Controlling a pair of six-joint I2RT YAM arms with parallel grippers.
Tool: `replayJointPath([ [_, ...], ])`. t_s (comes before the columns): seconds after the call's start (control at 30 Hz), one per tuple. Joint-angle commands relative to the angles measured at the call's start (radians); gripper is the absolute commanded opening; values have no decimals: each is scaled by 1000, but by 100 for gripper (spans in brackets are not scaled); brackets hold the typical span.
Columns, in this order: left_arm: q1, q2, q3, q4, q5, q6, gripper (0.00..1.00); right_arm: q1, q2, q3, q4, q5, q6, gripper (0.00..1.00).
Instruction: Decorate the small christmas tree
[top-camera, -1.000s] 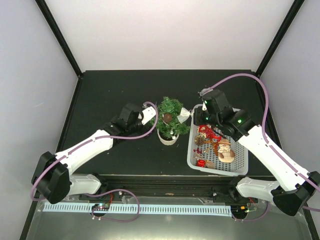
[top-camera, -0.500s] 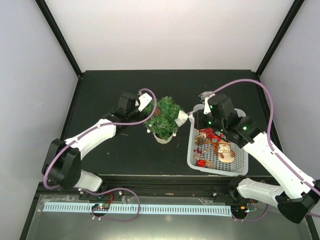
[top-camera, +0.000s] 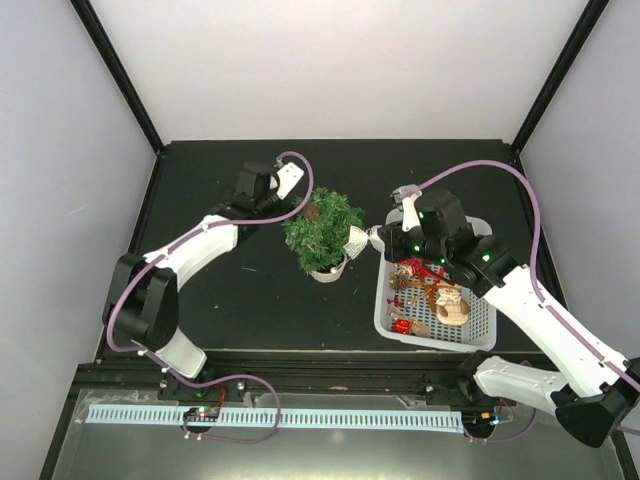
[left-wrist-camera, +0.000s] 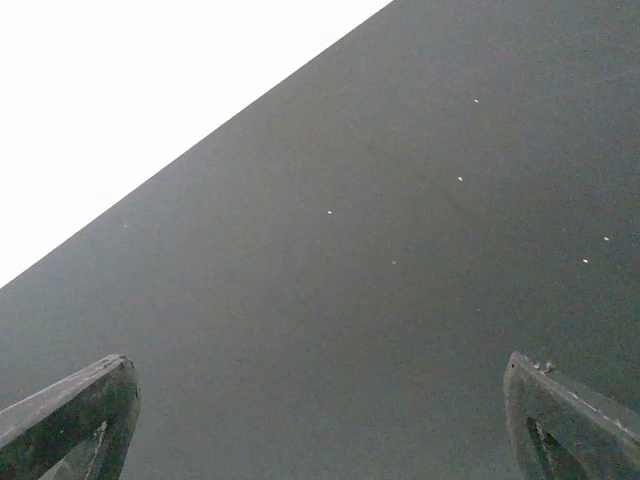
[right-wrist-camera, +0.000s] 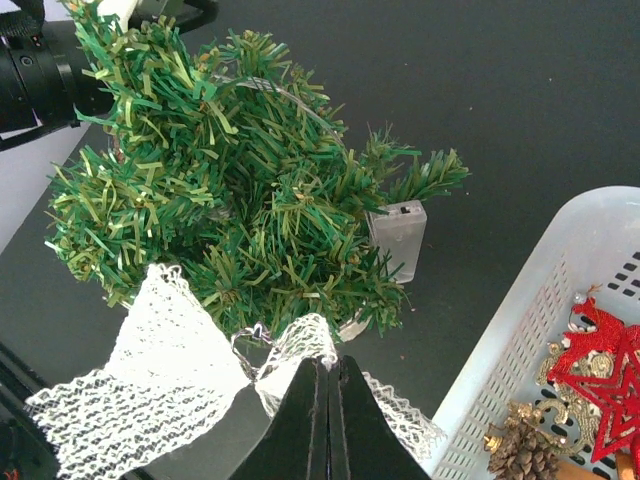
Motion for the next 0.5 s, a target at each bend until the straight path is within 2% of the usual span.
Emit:
replayJointPath([
  [0.0, 22, -15, 52, 17, 42, 17, 99, 5, 14, 49, 25, -3, -74, 1],
  [0.2, 42, -71, 39, -29, 99, 13, 99, 12, 77, 111, 41, -31, -181, 1],
  [0.47, 73, -121, 38, -98, 84, -1, 99, 56, 196, 217, 5, -48, -290, 1],
])
